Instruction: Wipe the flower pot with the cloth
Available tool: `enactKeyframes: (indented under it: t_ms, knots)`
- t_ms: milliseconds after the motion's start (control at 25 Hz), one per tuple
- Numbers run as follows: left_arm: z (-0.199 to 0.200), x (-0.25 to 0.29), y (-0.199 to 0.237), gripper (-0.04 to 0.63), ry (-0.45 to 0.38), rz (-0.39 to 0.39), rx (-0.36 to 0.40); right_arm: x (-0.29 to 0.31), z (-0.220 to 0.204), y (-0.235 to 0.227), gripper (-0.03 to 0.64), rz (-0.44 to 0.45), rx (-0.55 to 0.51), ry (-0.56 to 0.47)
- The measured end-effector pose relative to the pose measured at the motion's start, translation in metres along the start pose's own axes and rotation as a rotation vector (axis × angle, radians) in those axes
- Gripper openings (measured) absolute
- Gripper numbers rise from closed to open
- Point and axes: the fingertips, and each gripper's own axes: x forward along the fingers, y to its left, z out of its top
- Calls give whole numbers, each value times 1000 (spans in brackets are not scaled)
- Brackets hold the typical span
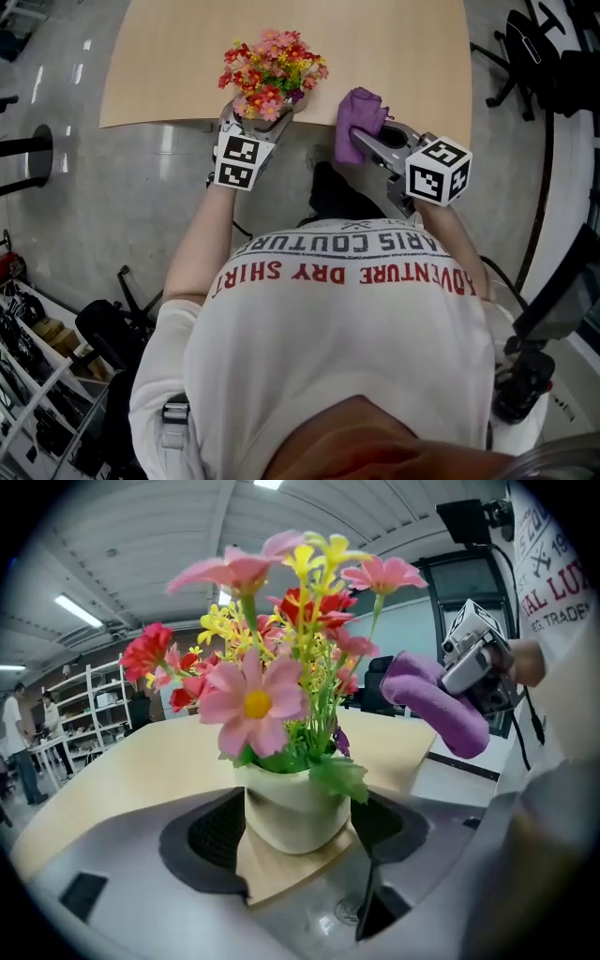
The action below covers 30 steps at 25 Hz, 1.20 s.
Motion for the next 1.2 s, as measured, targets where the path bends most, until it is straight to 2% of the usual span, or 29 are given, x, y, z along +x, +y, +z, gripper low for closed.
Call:
enactKeyframes:
  t_ms: [360, 720, 1200]
  knots:
    - [0, 6, 2, 336, 2, 6, 13, 12, 3, -13, 49, 12, 22, 9]
    - [1, 5, 2, 336, 4, 1, 12, 36, 27, -32, 49, 17, 14, -8]
    - [2, 8, 4, 336, -21, -19, 10, 89, 49, -52, 49, 81, 52, 3]
